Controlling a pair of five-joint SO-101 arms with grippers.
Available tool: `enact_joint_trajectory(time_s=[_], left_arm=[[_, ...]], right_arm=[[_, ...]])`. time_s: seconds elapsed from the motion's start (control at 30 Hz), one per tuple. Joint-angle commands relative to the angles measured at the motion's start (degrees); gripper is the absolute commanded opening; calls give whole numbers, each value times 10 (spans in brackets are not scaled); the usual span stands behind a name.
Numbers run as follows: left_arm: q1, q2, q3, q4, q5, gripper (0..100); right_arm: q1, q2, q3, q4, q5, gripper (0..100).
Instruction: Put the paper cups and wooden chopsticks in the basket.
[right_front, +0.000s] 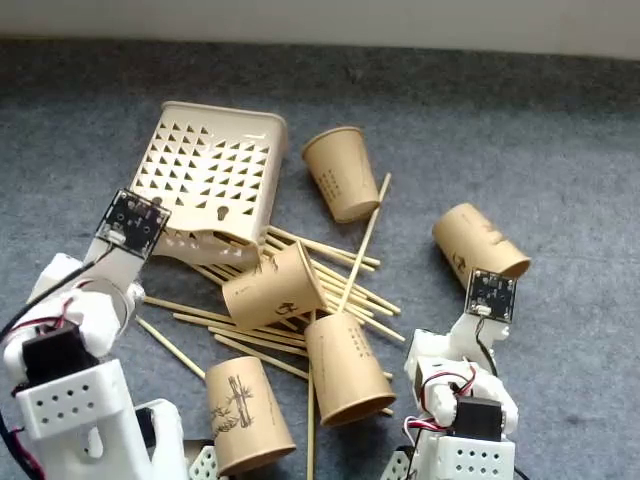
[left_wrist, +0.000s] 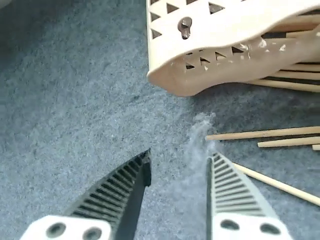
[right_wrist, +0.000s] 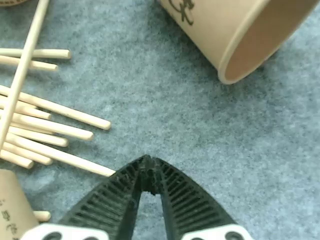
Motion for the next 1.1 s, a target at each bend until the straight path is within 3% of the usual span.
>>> enact_joint_trajectory(time_s=[0.0,0.17,0.43,0.67,1.07], left_arm=[[-7,67,-40,-37,-47,191],[-6,141,-39,-104,-98,184],[22,242,-39,-225,-96,181],[61,262,-39,-279,-18,181],[136,267,-31,-290,-12,181]], right_arm=[[5,-3,65,6,-4,5],[5,-3,65,6,-4,5],[5,-3,65,6,-4,5],[5,-3,65,6,-4,5],[5,-3,65,6,-4,5]])
